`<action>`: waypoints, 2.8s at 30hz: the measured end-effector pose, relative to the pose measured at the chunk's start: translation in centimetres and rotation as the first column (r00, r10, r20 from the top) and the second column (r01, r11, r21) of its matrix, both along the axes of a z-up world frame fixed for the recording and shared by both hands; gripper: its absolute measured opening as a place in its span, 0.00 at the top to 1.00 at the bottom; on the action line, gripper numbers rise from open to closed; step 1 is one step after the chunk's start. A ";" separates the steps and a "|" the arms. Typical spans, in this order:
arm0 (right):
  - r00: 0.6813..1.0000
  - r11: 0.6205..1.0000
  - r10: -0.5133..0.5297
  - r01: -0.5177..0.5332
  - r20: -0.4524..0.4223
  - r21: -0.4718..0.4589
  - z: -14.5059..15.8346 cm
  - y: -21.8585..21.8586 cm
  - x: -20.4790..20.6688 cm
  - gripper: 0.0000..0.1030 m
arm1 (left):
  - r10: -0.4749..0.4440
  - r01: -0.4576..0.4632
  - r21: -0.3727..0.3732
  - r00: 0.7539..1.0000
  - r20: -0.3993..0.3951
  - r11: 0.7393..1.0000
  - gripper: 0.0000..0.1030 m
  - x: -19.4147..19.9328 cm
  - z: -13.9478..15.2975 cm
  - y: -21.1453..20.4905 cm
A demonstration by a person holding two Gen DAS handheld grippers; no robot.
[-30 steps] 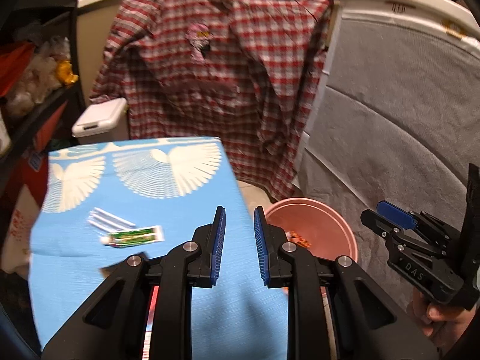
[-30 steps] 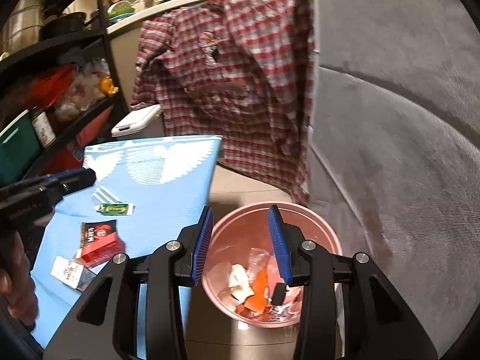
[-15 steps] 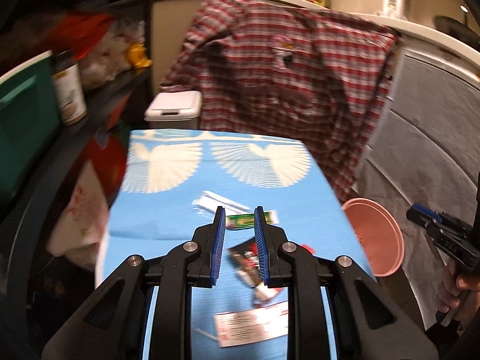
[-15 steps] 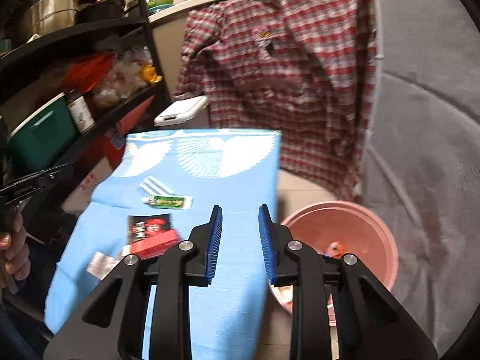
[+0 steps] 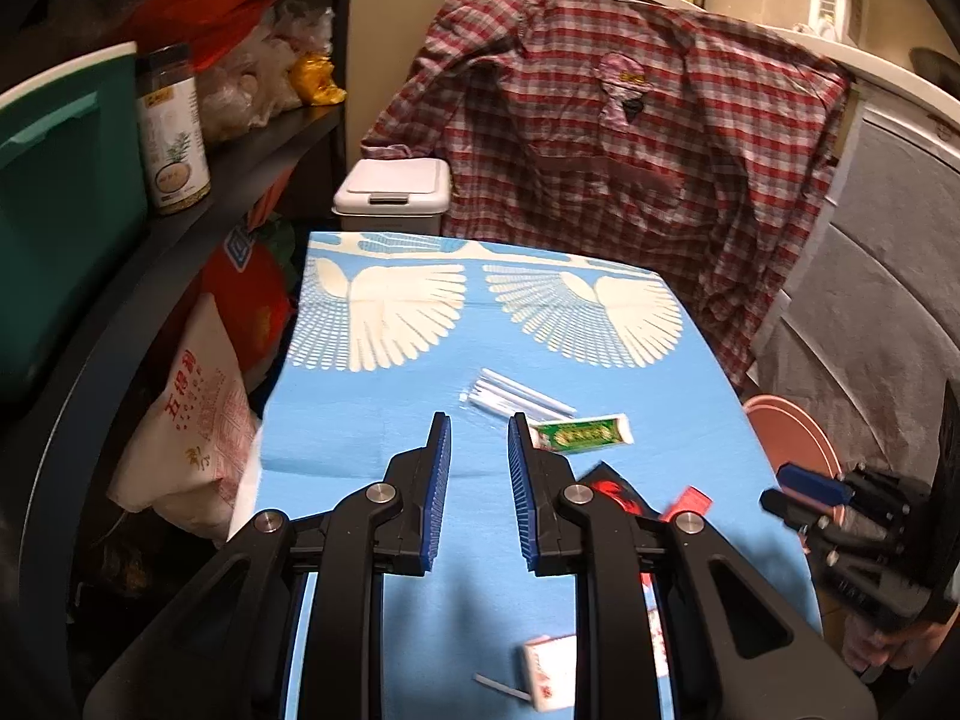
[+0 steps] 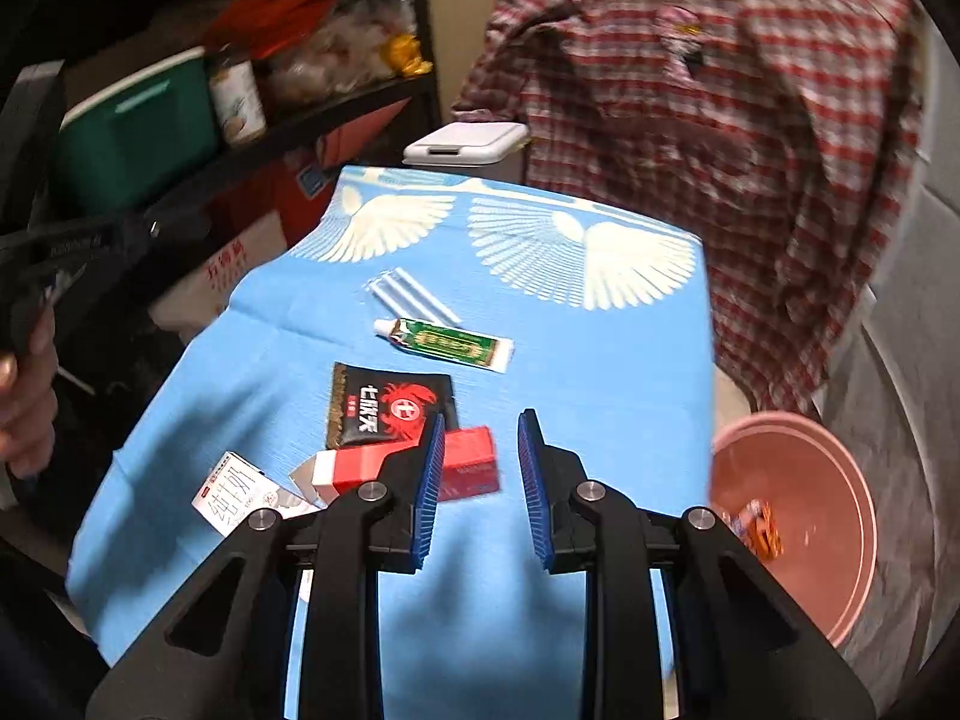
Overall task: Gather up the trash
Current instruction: 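Grasp the clear plastic straws with the left tool while the right tool grasps the black snack packet, then carry the straws and black snack packet over the pink bucket with both tools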
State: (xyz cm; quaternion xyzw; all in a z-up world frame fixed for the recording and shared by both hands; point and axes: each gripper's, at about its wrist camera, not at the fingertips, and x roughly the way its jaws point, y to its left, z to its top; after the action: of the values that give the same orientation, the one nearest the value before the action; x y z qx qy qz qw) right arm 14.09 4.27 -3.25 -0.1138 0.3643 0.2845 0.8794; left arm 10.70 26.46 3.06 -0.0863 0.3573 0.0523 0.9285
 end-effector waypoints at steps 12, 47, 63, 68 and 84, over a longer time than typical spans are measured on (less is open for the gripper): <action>0.984 0.979 0.175 -0.175 -0.009 -0.104 -3.6 11.0 0.5 0.57 | 0.120 -0.120 -0.010 0.993 -0.009 0.993 0.80 -0.2 -1.4 7.3; 0.993 0.998 0.055 -0.056 -0.100 -0.006 -2.0 4.8 5.1 0.98 | -0.121 0.088 -0.212 0.982 -0.146 0.973 0.55 13.5 -13.0 2.1; 0.998 0.998 -0.012 0.015 -0.059 0.067 1.5 2.0 4.7 0.99 | -0.098 0.084 -0.115 0.988 -0.120 0.990 0.99 10.3 -9.3 2.2; 0.999 0.995 -0.024 0.026 -0.029 0.096 3.3 1.2 3.8 0.99 | -0.058 0.052 -0.068 0.994 -0.094 0.996 0.99 8.2 -7.0 2.0; 0.994 0.982 -0.093 0.083 0.051 0.170 9.2 -2.9 0.8 0.99 | 0.010 -0.010 -0.024 1.000 0.003 1.000 0.99 2.5 -0.2 -0.7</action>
State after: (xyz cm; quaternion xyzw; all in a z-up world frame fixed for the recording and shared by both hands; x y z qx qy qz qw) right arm 14.90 1.41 5.96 -0.0314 0.3177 0.2714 0.9080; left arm 13.15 25.72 2.81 -0.0994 0.3561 0.0527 0.9276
